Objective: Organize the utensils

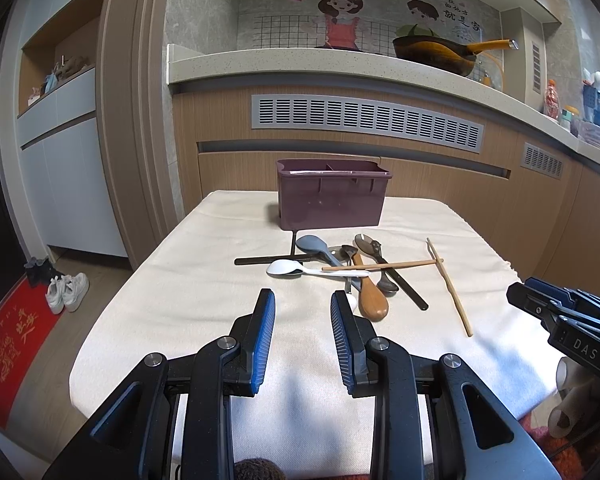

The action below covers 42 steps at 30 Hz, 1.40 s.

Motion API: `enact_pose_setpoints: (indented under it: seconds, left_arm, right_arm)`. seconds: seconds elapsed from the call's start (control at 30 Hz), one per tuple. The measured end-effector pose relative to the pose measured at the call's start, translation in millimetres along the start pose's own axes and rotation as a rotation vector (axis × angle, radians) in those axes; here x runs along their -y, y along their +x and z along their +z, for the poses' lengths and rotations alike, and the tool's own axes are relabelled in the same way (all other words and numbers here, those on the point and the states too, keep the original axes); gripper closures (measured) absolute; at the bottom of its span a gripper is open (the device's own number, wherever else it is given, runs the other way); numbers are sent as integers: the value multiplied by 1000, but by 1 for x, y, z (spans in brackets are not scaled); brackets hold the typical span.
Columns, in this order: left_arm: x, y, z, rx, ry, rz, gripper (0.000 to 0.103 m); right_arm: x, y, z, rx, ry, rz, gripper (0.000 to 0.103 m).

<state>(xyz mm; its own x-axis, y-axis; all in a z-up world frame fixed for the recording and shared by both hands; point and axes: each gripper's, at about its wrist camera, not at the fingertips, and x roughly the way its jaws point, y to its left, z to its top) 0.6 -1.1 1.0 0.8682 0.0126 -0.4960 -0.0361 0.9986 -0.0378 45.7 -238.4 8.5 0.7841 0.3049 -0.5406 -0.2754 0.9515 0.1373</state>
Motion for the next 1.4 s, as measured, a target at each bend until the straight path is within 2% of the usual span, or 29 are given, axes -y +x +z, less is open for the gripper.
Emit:
enact_pose_setpoints:
  seconds: [1.23, 1.4]
  left_arm:
    - [-1, 0, 0, -1, 0, -1, 73]
    - [-1, 9, 2, -29, 10, -5, 73]
  right_arm:
    - [1, 1, 1, -3, 2, 2, 67]
    - [1, 2, 1, -9, -3, 6, 67]
